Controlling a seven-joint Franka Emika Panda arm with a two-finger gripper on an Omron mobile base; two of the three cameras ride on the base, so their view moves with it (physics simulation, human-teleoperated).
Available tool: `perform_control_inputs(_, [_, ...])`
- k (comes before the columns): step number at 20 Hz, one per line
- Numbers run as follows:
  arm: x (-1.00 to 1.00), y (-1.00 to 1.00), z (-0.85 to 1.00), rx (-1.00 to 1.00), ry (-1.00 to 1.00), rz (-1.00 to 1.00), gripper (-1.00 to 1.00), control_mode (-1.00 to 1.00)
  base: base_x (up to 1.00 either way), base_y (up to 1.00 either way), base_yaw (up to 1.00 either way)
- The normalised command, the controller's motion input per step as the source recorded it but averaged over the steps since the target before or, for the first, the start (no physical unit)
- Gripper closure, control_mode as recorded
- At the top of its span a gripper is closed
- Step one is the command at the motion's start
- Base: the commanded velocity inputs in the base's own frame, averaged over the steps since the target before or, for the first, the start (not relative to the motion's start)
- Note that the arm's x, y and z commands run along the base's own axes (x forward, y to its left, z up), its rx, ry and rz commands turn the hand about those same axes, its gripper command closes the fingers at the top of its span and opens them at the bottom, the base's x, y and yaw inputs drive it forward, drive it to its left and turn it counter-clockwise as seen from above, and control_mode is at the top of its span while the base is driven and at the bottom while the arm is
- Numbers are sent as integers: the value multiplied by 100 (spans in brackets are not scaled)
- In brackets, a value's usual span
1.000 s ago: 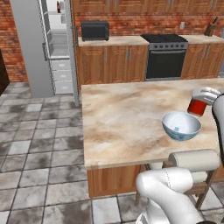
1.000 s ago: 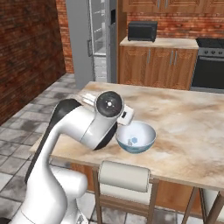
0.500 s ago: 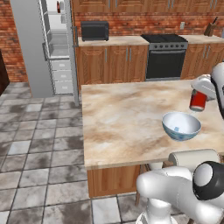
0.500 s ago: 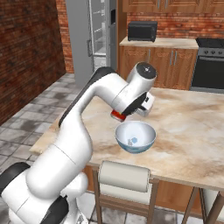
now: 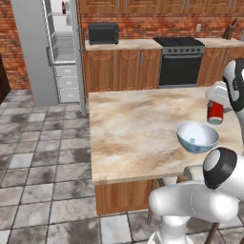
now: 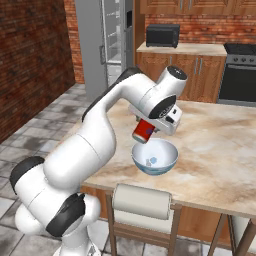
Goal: Open the fridge, grab two sodas, and place both sodas inside the bowl with ice on the dining counter.
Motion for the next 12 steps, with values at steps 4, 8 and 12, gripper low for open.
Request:
perform_control_inputs(4, [10,2,-56,-6,12,0,100,-100,0,0,0])
perform_control_inputs(8, [20,7,-47,-10,17,0,100,-100,0,0,0])
perform_control_inputs(12, [32,0,-25,-7,17,-3,100,-100,0,0,0])
